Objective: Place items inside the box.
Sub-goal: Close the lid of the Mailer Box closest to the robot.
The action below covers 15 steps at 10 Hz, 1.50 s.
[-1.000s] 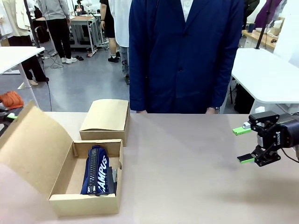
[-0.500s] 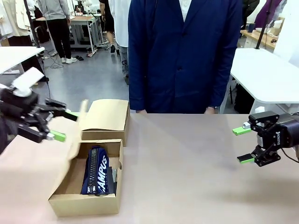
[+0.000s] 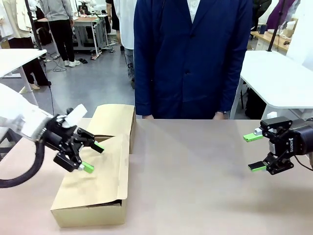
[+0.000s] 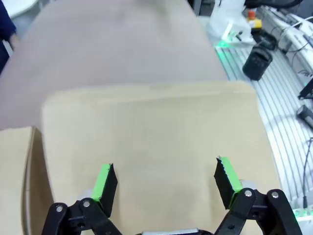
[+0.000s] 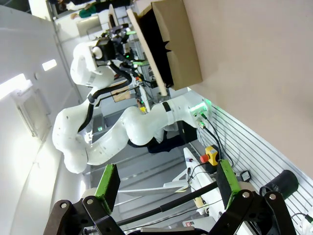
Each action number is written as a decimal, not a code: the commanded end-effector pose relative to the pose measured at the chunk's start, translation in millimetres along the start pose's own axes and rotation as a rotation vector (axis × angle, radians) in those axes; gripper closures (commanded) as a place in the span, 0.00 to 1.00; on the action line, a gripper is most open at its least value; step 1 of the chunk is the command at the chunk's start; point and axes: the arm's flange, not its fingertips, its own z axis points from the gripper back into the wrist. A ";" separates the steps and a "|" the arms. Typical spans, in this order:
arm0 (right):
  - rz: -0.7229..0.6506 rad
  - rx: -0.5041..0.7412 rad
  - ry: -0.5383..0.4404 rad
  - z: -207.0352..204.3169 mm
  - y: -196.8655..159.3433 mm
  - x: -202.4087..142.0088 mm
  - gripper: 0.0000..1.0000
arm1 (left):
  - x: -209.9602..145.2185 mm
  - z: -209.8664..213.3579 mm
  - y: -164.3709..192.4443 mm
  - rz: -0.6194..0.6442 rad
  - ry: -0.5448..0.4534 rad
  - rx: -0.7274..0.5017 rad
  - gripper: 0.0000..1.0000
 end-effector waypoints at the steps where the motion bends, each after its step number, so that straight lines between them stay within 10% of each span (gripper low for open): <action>1: 0.003 0.012 0.001 -0.1 2.1 -0.3 0.00 | -29.5 -41.0 -124.6 0.019 0.028 0.020 0.00; 9: 0.003 0.012 0.001 -0.1 2.1 -0.3 0.00 | 5.6 83.8 -131.1 0.139 -0.231 0.047 0.00; 13: 0.003 0.012 0.001 -0.1 2.1 -0.3 0.00 | -19.0 177.1 -119.1 0.926 -0.208 -0.120 0.00; 15: 0.003 0.012 0.001 -0.1 2.1 -0.3 0.00 | -66.1 193.5 -93.5 1.300 -0.436 -0.222 0.00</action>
